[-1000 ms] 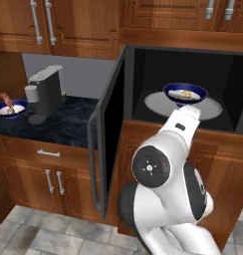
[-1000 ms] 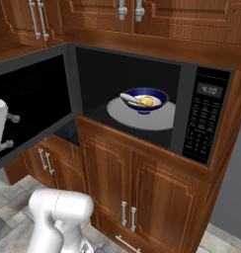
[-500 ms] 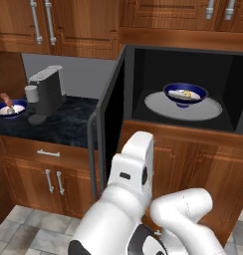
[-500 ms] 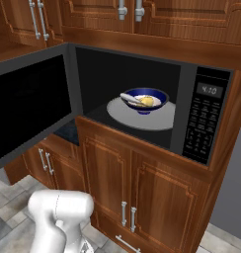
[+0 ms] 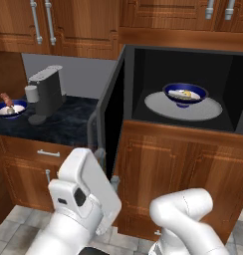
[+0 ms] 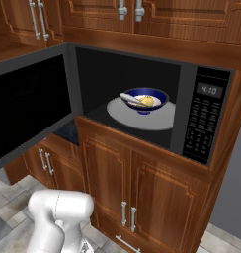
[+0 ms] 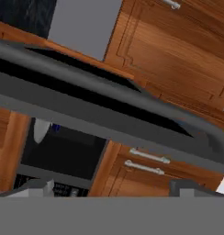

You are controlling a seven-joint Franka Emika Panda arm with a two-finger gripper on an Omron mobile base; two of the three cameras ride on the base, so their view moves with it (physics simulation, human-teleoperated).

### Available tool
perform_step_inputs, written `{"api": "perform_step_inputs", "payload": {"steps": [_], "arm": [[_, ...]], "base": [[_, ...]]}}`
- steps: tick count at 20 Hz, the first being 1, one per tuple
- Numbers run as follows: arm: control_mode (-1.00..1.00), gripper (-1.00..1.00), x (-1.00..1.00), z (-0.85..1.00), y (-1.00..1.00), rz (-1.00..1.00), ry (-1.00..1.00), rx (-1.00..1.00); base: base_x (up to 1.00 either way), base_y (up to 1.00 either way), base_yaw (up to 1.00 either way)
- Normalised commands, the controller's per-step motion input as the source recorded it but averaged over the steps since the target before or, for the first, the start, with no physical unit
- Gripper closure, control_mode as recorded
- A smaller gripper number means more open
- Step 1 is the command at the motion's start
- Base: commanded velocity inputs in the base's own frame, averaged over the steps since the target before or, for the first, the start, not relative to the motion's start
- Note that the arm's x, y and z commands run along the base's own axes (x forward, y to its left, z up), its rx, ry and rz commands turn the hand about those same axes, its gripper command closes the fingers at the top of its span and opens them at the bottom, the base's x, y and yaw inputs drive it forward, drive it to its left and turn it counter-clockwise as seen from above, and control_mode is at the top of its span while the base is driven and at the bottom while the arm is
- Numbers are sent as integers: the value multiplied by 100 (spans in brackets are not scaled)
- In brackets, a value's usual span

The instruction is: Place the bowl containing the potato and fish in the microwave. Close the microwave door and press the start button to microwave the meal.

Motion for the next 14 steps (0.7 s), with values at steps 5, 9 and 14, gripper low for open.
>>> {"api": "perform_step_inputs", "payload": {"steps": [5, 9, 14], "arm": [[-100, -100, 0, 0, 77, 0, 0, -22], [-100, -100, 15, 0, 49, -2, 0, -7], [-100, -100, 44, -3, 30, -6, 0, 0]], "base": [[0, 0, 0], [0, 0, 0], [0, 0, 0]]}}
